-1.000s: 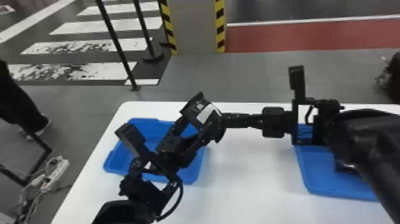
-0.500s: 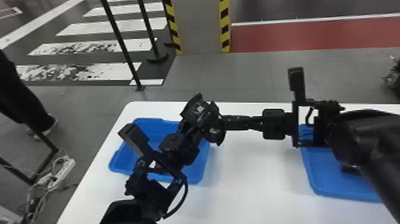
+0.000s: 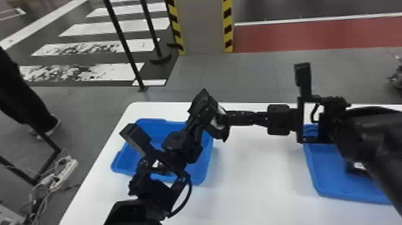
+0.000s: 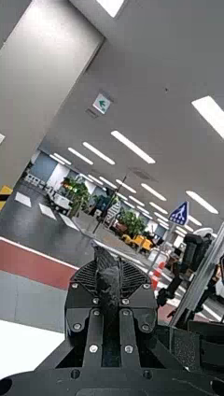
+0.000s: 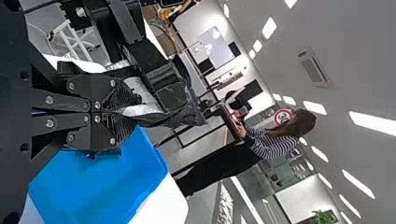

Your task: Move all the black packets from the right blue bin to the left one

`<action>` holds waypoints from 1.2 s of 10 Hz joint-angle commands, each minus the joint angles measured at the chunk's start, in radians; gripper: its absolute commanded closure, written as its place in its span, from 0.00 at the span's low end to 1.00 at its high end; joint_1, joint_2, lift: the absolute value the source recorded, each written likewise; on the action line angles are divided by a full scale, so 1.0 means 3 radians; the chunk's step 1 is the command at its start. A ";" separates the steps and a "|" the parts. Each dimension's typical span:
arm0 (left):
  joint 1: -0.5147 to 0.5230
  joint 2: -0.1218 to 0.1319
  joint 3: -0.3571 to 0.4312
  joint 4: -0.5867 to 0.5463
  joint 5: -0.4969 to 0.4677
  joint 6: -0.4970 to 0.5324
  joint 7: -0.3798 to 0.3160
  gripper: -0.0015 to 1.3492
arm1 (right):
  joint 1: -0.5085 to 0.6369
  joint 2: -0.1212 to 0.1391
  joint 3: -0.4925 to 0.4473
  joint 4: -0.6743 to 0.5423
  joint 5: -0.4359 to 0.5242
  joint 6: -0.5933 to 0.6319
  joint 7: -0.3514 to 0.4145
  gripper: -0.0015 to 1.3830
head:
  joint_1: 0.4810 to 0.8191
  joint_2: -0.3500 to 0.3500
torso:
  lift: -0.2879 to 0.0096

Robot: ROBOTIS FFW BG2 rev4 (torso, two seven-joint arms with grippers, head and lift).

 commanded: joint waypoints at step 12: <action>-0.0058 -0.0030 0.0637 0.0959 -0.1845 -0.1716 0.0629 0.91 | 0.1452 -0.0102 -0.1191 -0.2021 0.0631 0.0127 -0.1009 0.23 | 0.63 0.79 | 0.60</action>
